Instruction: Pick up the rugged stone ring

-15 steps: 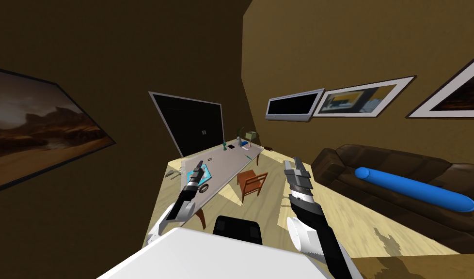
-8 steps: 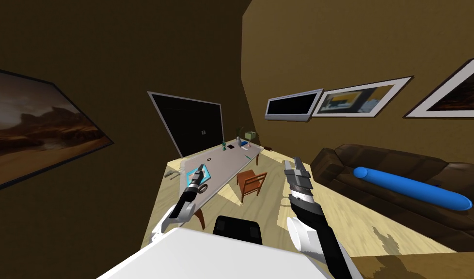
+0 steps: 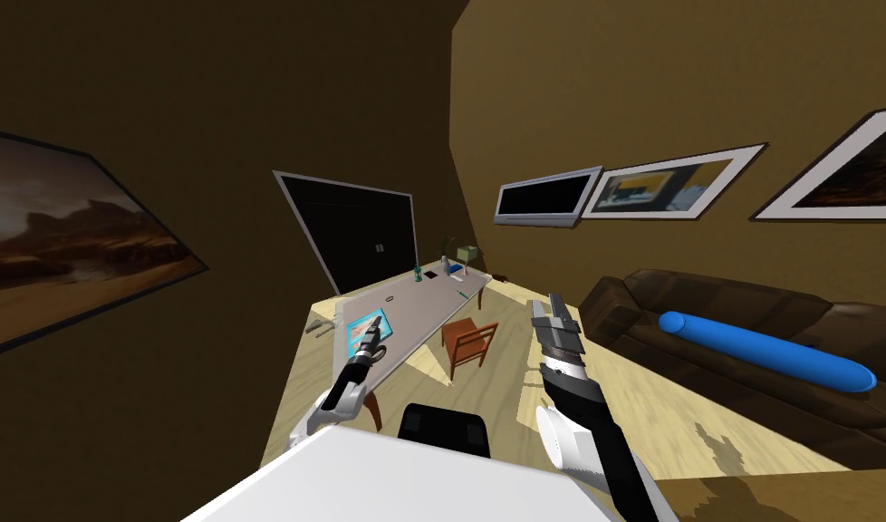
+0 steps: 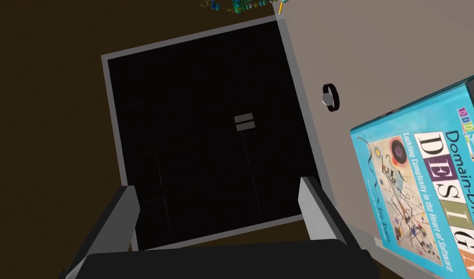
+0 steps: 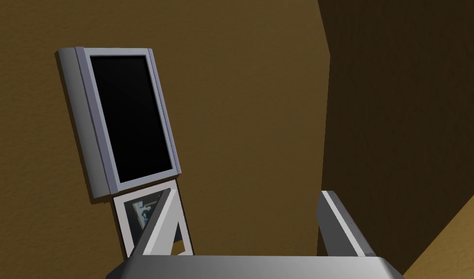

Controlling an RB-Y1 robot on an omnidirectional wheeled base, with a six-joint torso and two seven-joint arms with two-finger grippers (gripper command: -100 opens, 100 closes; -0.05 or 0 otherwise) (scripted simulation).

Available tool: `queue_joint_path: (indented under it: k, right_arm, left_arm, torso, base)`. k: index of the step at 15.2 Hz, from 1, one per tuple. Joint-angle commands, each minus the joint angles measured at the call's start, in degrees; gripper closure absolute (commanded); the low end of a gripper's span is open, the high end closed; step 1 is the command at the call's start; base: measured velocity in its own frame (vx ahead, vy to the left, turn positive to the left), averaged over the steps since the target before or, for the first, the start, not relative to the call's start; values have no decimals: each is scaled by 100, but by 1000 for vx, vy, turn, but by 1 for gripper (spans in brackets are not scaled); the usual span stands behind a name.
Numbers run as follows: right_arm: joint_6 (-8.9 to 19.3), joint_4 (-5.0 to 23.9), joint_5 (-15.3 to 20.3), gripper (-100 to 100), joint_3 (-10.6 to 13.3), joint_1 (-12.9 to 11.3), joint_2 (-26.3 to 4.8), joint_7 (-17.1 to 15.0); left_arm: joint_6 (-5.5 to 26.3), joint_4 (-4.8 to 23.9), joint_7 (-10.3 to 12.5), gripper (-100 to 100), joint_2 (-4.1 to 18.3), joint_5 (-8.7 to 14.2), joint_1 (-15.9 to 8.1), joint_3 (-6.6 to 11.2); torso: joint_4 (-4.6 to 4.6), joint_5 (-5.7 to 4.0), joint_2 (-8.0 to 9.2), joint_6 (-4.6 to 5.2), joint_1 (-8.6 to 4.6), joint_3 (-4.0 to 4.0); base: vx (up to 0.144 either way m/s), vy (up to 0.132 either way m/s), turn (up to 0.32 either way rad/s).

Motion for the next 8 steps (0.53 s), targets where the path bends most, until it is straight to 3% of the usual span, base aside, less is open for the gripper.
queue_joint_path:
  k: [1,2,3,8]
  right_arm:
    - [0,0,0,0,0,0,0,0]
    - [0,0,0,0,0,0,0,0]
    - [0,0,0,0,0,0,0,0]
    - [0,0,0,0,0,0,0,0]
  left_arm:
    - [77,255,-70,-100,-6,41,-54,16]
    - [77,255,-70,-100,-6,41,-54,16]
    - [148,485,-145,-100,-16,88,-120,35]
    - [284,994,-289,-100,-40,179,-245,73]
  torso:
    - [0,0,0,0,0,0]
    - [0,0,0,0,0,0]
    - [0,0,1,0,1,0]
    - [0,0,-2,0,2,-1]
  base:
    - [13,-12,-6]
    - [7,-8,2]
    - [8,-7,-7]
    - [14,-7,-7]
